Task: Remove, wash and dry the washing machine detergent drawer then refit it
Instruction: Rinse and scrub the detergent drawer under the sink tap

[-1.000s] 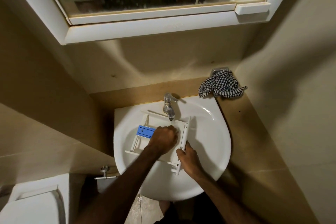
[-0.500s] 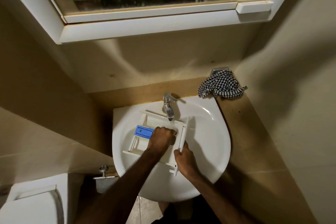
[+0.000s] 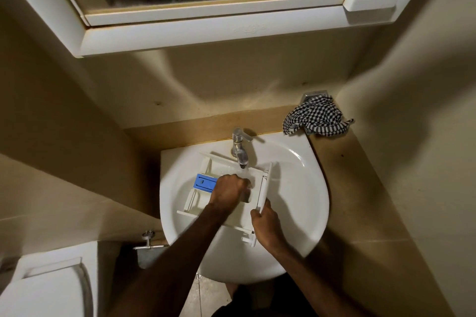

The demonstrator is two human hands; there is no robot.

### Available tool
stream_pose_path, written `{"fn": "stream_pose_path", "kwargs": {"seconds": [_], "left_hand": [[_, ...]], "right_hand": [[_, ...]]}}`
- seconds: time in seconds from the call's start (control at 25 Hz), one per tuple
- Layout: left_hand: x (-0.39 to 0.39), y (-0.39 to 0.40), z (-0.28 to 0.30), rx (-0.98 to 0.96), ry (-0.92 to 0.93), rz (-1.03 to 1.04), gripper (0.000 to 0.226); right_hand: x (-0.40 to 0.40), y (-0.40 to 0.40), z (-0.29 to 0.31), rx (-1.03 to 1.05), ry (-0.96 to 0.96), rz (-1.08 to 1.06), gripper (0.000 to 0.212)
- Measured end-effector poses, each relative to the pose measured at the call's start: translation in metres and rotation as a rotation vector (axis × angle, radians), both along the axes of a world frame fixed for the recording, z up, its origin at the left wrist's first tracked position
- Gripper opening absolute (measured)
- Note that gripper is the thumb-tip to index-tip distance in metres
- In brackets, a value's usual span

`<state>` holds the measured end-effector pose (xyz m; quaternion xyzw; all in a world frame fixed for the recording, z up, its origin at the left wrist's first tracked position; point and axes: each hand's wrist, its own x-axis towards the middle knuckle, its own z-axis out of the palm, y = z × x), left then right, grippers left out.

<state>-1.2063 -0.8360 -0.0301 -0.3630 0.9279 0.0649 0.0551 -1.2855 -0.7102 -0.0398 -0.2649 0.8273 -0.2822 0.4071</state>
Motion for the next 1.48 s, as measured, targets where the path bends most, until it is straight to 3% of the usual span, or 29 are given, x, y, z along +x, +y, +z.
{"fn": "stream_pose_path", "kwargs": {"seconds": [0.12, 0.28, 0.48, 0.68, 0.8, 0.96, 1.16, 1.32, 1.4, 1.48], "left_hand": [[0.002, 0.003, -0.006, -0.017, -0.007, -0.02, 0.021], [0.004, 0.002, -0.005, 0.036, 0.171, 0.032, 0.019], [0.0, 0.001, -0.003, -0.023, -0.005, 0.051, 0.022], [0.001, 0.003, -0.007, -0.006, 0.084, 0.044, 0.02], [0.005, 0.004, -0.007, -0.006, 0.236, -0.021, 0.038], [0.009, 0.009, -0.003, -0.048, 0.29, -0.081, 0.061], [0.011, 0.004, -0.001, 0.136, 0.215, 0.035, 0.034], [0.018, -0.003, 0.011, 0.36, 0.409, 0.229, 0.019], [0.022, -0.01, 0.01, 0.05, 0.44, 0.239, 0.023], [0.021, -0.019, 0.007, -0.183, 0.296, 0.201, 0.042]], "right_hand": [[-0.001, 0.0, 0.001, -0.003, -0.01, -0.007, 0.04], [0.004, 0.0, 0.001, -0.022, 0.008, -0.004, 0.043], [0.003, -0.001, 0.001, -0.028, -0.003, -0.009, 0.041], [0.004, 0.0, 0.001, -0.034, 0.004, -0.01, 0.044], [0.008, -0.001, 0.001, -0.036, 0.027, -0.005, 0.047], [0.01, -0.001, 0.003, -0.035, 0.018, -0.007, 0.048], [0.009, -0.002, 0.004, -0.021, 0.025, -0.014, 0.047], [0.01, -0.002, 0.005, -0.027, 0.024, -0.011, 0.046], [0.01, -0.003, 0.006, -0.025, 0.025, -0.004, 0.047], [0.007, -0.003, 0.006, -0.022, 0.0, 0.005, 0.047]]}}
